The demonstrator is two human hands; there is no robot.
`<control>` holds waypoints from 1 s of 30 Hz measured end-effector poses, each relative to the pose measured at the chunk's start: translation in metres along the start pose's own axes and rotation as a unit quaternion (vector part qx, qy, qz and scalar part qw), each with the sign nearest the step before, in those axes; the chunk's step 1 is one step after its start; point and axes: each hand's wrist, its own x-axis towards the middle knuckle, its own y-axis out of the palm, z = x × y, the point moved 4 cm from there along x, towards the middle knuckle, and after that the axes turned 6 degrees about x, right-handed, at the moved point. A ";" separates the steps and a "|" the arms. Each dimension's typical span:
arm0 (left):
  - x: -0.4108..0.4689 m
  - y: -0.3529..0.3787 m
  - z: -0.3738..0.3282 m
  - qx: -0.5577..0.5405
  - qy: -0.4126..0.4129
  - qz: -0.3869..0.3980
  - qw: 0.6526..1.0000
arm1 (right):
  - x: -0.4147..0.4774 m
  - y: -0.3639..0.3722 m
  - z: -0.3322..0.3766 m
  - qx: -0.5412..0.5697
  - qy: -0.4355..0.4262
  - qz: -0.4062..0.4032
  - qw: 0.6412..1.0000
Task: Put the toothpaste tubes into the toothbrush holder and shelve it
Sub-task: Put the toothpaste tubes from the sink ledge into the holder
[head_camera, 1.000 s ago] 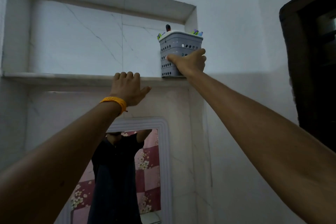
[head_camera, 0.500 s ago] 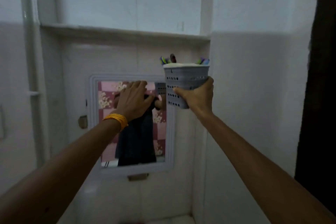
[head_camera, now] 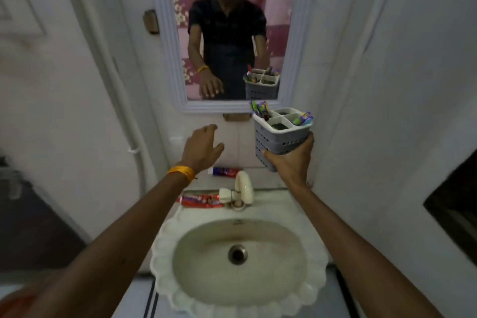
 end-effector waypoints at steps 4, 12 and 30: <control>-0.019 0.063 0.054 0.005 -0.035 0.089 0.995 | -0.033 0.008 -0.058 -0.037 0.058 0.002 0.998; -0.026 0.143 0.122 0.039 -0.069 0.181 0.980 | -0.083 0.018 -0.146 -0.025 0.140 -0.053 0.988; -0.037 0.199 0.173 0.108 -0.046 0.222 0.968 | -0.106 0.014 -0.194 0.016 0.159 -0.099 0.982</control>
